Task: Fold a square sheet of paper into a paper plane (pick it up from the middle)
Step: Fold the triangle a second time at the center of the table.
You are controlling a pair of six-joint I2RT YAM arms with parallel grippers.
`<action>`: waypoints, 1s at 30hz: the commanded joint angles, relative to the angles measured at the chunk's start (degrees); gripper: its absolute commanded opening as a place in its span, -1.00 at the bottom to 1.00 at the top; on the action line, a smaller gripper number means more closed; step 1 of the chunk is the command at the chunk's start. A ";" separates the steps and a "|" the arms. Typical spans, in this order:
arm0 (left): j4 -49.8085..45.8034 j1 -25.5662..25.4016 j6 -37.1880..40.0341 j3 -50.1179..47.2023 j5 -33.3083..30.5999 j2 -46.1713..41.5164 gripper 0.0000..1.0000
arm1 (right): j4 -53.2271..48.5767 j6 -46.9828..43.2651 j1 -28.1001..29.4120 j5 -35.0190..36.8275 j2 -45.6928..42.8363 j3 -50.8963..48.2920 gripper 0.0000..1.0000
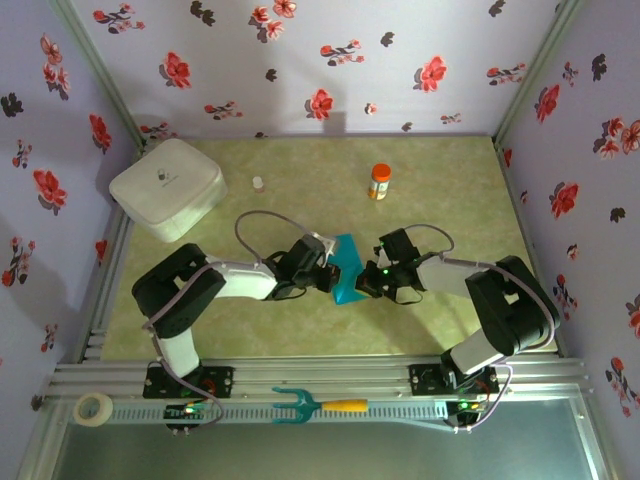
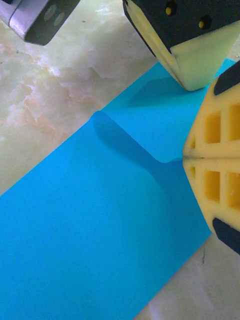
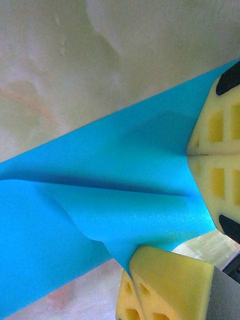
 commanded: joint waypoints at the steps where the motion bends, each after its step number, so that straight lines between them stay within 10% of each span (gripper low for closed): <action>1: -0.68 0.55 1.95 0.56 -0.80 -0.33 -0.98 | -4.94 -1.19 0.14 4.80 1.70 -0.45 -0.94; 30: 1.07 0.64 4.51 0.08 -2.02 2.44 -0.99 | -4.94 -1.37 0.14 4.26 1.69 -0.54 -0.93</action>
